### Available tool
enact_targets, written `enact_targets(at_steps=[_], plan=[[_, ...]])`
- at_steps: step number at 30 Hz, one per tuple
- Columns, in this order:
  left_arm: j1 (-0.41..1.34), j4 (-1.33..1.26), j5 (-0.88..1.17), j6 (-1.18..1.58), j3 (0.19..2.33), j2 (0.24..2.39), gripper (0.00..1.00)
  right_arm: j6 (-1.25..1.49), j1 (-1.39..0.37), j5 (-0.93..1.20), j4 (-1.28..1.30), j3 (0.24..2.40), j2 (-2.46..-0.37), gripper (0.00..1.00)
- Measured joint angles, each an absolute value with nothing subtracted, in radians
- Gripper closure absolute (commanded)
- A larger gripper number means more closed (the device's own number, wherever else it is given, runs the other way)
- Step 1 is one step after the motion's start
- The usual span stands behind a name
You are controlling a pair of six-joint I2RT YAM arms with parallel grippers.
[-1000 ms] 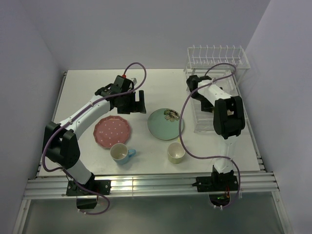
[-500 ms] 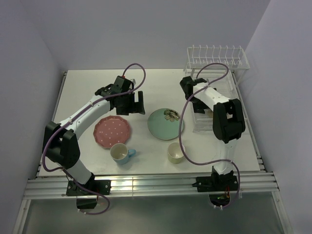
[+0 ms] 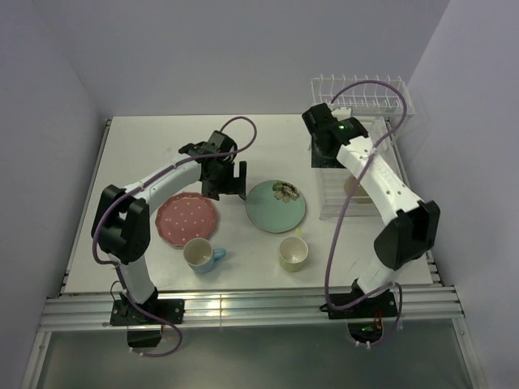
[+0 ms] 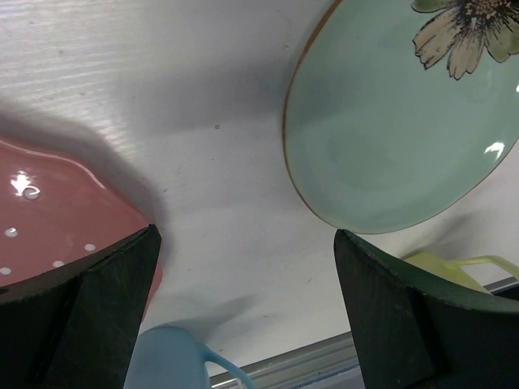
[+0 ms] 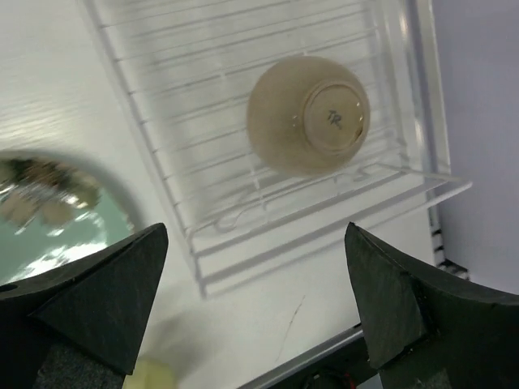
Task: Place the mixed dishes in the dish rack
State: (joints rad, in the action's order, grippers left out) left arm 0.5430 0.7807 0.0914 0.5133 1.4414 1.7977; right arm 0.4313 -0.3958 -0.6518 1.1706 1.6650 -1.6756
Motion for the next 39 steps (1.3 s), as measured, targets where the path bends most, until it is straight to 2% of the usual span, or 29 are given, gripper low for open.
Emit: enact_targets(at_steps=[7, 13, 21, 28, 33, 36, 37, 39], plan=[[0.589, 0.783, 0.138, 0.531, 1.541, 1.902, 0.13, 0.449, -0.398, -0.372, 1.204, 1.752, -1.426, 0.04], [0.593, 0.792, 0.154, 0.539, 1.583, 2.017, 0.14, 0.483, -0.324, -0.110, 1.214, 1.888, -1.266, 0.05], [0.593, 0.794, 0.164, 0.545, 1.603, 2.114, 0.18, 0.500, -0.287, 0.080, 1.227, 1.856, -1.171, 0.05], [0.605, 0.772, 0.178, 0.570, 1.615, 2.128, 0.39, 0.485, -0.260, 0.107, 1.245, 1.802, -1.169, 0.05], [0.640, 0.753, 0.179, 0.595, 1.637, 2.151, 0.46, 0.472, -0.242, 0.114, 1.251, 1.800, -1.158, 0.05], [0.657, 0.746, 0.172, 0.607, 1.641, 2.156, 0.60, 0.468, -0.237, 0.118, 1.250, 1.800, -1.152, 0.05], [0.661, 0.742, 0.172, 0.610, 1.641, 2.158, 0.72, 0.466, -0.236, 0.119, 1.250, 1.799, -1.150, 0.05], [0.663, 0.729, 0.184, 0.632, 1.639, 2.159, 0.83, 0.462, -0.235, 0.123, 1.249, 1.792, -1.144, 0.05]])
